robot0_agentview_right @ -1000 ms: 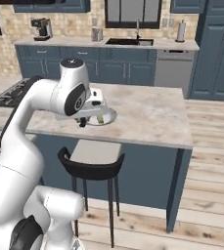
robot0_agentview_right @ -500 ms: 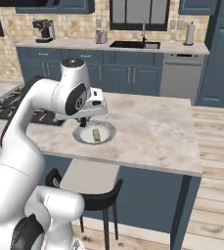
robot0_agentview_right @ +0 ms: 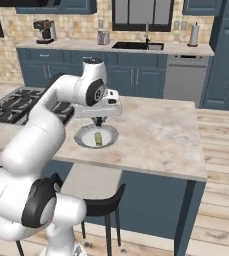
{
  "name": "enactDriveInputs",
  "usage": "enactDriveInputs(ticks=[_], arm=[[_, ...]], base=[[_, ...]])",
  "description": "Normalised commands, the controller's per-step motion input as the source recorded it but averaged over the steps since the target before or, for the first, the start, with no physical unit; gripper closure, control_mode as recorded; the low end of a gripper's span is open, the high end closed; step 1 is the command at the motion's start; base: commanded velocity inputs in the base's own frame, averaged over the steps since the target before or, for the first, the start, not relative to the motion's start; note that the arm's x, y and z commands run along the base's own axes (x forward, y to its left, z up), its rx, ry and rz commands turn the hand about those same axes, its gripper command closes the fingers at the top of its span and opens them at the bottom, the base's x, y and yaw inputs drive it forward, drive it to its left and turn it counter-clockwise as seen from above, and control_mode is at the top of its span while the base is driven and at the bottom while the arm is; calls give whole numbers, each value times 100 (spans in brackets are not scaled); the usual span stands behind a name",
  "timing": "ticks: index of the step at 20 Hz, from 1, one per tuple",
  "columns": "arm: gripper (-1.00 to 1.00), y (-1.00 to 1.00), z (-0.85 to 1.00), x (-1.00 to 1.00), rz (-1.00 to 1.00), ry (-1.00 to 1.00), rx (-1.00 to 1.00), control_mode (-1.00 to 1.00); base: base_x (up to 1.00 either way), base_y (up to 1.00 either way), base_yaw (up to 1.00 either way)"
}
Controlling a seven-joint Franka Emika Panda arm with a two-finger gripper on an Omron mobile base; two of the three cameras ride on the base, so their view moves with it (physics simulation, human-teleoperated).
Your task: Retrieve the butter from the fridge and place it on a plate on the dining table. Then retrieve the butter knife by the fridge and place it near the plate.
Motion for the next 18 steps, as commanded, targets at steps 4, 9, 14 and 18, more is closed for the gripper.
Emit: enactDriveInputs(ticks=[4, 9, 14, 18], arm=[[100, -20, -66, 84, -12, 15, -2, -100], [100, -3, -89, 80, -2, 2, 0, -100], [100, 0, -46, 83, 0, -1, 0, -100], [100, 0, -39, 63, 0, -6, 0, -100]], base=[[0, 0, 0], [0, 0, 0], [0, 0, 0], [0, 0, 0]])
